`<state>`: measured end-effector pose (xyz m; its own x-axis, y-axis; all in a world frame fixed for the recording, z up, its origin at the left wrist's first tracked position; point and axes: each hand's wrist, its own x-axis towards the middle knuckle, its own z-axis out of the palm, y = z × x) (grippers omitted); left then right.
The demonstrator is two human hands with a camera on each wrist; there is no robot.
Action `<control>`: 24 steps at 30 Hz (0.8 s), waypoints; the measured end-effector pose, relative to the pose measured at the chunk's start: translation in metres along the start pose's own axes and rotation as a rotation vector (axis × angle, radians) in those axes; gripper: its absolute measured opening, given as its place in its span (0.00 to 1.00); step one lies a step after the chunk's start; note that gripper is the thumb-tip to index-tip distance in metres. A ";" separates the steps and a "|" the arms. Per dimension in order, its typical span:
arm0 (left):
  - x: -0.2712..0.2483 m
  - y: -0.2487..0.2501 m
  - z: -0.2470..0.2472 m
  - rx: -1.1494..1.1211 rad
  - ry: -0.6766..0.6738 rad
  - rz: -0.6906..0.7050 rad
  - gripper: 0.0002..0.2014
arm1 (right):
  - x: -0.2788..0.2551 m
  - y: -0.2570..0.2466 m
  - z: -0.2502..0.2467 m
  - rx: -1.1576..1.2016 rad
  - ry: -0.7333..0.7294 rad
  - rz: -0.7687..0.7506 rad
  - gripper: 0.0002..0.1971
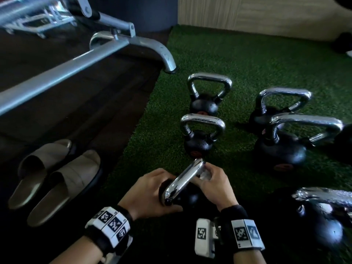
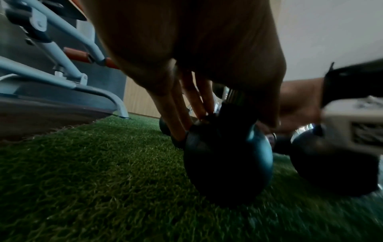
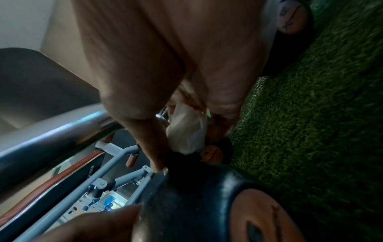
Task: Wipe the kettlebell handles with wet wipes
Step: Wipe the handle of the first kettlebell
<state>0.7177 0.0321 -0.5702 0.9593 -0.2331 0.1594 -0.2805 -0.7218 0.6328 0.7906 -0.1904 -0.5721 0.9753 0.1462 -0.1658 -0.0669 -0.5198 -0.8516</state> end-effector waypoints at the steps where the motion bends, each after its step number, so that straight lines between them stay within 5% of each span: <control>1: 0.001 0.000 -0.006 -0.034 -0.009 -0.022 0.28 | -0.005 0.001 -0.001 -0.017 0.032 0.000 0.15; 5: 0.008 -0.003 -0.023 -0.143 -0.045 -0.125 0.14 | -0.035 0.008 0.000 -0.045 0.160 -0.026 0.15; 10: 0.032 -0.010 -0.033 -0.196 -0.166 -0.108 0.19 | -0.062 0.022 0.019 0.037 0.282 -0.049 0.19; 13: 0.039 -0.015 -0.034 -0.179 -0.216 -0.113 0.19 | -0.062 0.018 0.010 0.036 0.224 -0.014 0.19; 16: 0.049 -0.023 -0.042 -0.079 -0.405 -0.146 0.22 | -0.059 0.011 -0.018 -0.050 0.051 0.015 0.19; 19: 0.075 -0.030 -0.056 0.103 -0.590 -0.172 0.26 | -0.051 0.007 -0.046 0.023 0.100 0.003 0.15; 24: 0.129 -0.037 -0.063 -0.038 -0.407 -0.368 0.20 | -0.012 -0.008 -0.063 0.230 0.297 0.036 0.20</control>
<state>0.8536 0.0699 -0.5251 0.9016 -0.2084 -0.3791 0.0799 -0.7810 0.6194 0.7929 -0.2411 -0.5325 0.9877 -0.1371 -0.0749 -0.1150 -0.3128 -0.9428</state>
